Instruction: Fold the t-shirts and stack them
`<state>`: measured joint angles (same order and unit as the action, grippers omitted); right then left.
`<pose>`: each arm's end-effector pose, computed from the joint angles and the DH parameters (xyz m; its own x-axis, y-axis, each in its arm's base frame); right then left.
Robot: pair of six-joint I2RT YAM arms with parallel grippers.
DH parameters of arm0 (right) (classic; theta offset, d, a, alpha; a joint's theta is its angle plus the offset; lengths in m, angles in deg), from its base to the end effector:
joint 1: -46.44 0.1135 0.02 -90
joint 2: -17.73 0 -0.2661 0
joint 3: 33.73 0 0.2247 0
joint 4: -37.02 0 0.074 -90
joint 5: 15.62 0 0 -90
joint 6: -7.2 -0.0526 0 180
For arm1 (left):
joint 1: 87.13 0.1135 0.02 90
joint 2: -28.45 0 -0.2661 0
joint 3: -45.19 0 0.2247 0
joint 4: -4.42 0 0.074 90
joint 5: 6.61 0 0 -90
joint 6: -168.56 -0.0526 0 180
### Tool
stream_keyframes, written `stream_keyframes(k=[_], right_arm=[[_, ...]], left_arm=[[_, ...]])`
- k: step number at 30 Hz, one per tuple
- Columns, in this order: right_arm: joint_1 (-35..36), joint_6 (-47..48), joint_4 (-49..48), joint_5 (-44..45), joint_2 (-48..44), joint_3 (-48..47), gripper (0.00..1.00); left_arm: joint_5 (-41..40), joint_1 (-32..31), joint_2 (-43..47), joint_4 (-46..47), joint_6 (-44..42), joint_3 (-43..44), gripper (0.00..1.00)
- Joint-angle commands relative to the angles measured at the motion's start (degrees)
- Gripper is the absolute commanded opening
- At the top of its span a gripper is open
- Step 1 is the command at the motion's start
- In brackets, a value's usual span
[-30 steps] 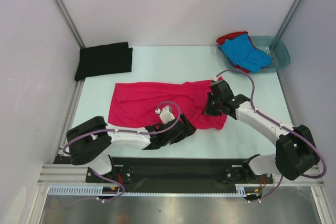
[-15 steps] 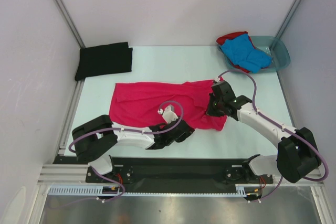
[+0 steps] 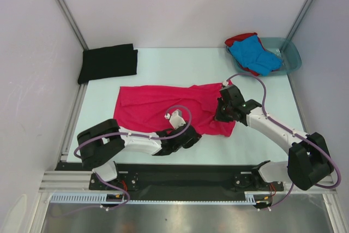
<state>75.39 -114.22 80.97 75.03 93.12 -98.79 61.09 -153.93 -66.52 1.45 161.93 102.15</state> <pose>0.2172 0.1194 0.2279 -0.8556 0.1224 -0.5030 -0.0377 0.9543 0.2965 0.1415 -0.2796 0.1598 -0.7624 -0.5540 -0.3343 -0.1715 0.6712 -0.7212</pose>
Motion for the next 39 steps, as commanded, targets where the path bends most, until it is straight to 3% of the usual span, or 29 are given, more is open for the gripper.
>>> stream_keyframes(k=[1,5,6,9,12,16,21,29,32,35,39], right_arm=[[-0.4,0.7,-0.3,0.8,-1.7,0.0,0.00],[-0.4,0.7,-0.2,0.8,-1.7,-0.2,0.00],[-0.4,0.7,-0.2,0.7,-1.6,-0.2,0.00],[-0.4,0.8,-0.3,0.7,-1.7,-0.2,0.00],[-0.4,0.9,-0.3,0.6,-1.6,-0.3,0.00],[-0.5,1.1,0.1,0.8,-1.7,-0.2,0.00],[-0.6,1.3,0.4,0.9,-1.7,-0.3,0.00],[-0.9,1.5,0.6,0.9,-1.8,-0.4,0.00],[-1.0,1.4,0.7,0.9,-1.8,-0.3,0.00],[-1.0,1.4,0.7,0.8,-1.8,-0.3,0.00],[-1.0,1.4,0.9,0.7,-2.1,-0.3,0.00]], left_arm=[[-1.2,-0.1,0.8,2.5,-2.6,1.8,0.00],[-2.0,-0.1,1.8,1.4,-2.8,1.4,0.01],[-2.0,-0.1,1.8,1.3,-2.8,1.5,0.33],[-1.6,0.0,1.0,-1.0,-3.8,3.2,0.83],[-1.3,0.0,0.1,-3.4,-4.3,5.1,0.95],[-1.5,0.0,-0.7,-2.0,-4.2,4.7,0.90],[-1.3,0.4,-2.3,-0.1,-3.9,4.5,0.72],[-1.8,0.8,-3.3,-0.3,-3.6,4.5,0.55],[-1.1,1.1,-3.5,0.2,-3.5,4.1,0.34],[-0.5,1.3,-3.2,0.5,-3.7,4.1,0.01],[-0.4,1.5,-2.5,0.8,-4.4,3.7,0.00]])
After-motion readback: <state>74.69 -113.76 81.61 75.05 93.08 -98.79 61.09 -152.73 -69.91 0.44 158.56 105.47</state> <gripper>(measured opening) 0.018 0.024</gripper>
